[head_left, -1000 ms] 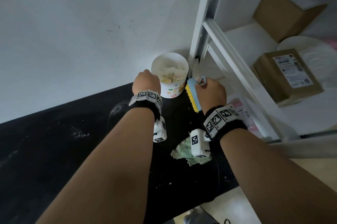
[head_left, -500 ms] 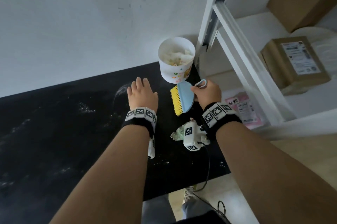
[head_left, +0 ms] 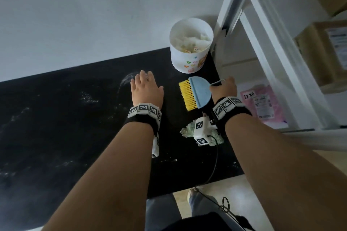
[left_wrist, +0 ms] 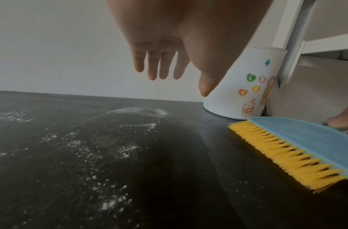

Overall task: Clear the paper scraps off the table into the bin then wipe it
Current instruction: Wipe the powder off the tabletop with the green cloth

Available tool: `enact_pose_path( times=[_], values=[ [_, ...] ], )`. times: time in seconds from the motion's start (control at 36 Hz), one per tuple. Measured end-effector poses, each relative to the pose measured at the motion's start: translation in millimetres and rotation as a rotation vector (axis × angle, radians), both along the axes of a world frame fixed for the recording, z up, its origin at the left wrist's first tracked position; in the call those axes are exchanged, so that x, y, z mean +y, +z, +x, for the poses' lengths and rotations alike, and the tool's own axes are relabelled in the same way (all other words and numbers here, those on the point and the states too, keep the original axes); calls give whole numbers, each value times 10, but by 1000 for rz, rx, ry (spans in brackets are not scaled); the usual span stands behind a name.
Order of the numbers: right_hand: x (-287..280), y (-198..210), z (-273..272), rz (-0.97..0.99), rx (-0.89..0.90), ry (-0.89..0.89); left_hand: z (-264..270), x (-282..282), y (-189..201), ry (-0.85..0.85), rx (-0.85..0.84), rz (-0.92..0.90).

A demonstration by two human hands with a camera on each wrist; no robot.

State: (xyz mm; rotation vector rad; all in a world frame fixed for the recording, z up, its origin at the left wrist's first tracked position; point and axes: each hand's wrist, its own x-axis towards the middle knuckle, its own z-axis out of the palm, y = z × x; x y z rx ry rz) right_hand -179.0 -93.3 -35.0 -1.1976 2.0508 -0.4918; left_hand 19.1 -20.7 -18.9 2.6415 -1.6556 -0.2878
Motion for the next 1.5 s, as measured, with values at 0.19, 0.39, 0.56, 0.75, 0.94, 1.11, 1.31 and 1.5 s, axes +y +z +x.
enact_pose_path(
  times=[0.19,0.39,0.56,0.75,0.94,1.11,1.31,1.5],
  values=[
    [19,-12,-56,36,107,87,-44,6,49,3,4,-8],
    [183,91,-134,-88,133,262,-147,83,137,3,-7,-31],
    [485,163,-248,-155,241,539,-262,278,193,4,-33,-56],
    [935,79,-341,-101,285,804,-388,636,179,39,-26,-28],
    [1169,59,-294,72,396,927,-458,915,86,53,-3,-12],
    [1264,14,-273,67,443,990,-524,1095,-7,-3,-7,10],
    [1201,73,-430,-76,492,711,-541,1222,-19,-95,16,25],
    [1534,-27,-531,64,559,697,-514,1432,-36,-172,40,38]
  ],
)
